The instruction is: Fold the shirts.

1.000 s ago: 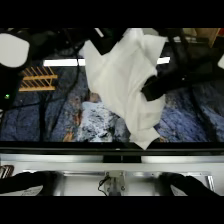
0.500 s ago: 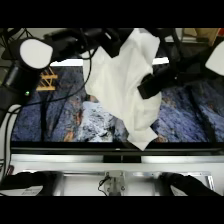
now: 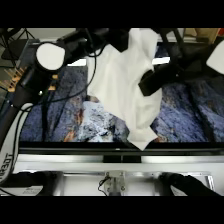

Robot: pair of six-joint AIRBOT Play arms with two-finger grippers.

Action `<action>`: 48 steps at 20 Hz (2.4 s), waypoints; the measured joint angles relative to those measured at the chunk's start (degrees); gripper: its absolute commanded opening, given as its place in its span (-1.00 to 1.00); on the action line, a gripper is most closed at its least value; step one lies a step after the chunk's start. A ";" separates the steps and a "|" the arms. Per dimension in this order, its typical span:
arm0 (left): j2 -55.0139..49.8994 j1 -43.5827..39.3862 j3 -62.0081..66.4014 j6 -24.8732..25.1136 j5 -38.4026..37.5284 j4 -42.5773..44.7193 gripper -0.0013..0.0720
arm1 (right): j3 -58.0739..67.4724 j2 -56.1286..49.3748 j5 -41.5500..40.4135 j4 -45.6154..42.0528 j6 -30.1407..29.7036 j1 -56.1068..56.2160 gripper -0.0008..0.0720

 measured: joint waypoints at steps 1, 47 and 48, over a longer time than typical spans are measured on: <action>0.17 0.68 -0.07 -0.48 0.46 -0.22 -0.82 | 0.48 0.13 -1.62 0.31 -0.17 0.15 0.40; 16.37 13.35 0.02 -7.50 -15.15 8.07 0.88 | 2.29 17.22 -28.22 -34.60 22.23 -51.39 -0.85; 16.44 13.44 0.02 -7.56 -15.26 8.02 0.88 | 2.29 16.76 -28.24 -34.42 22.38 -53.27 -0.85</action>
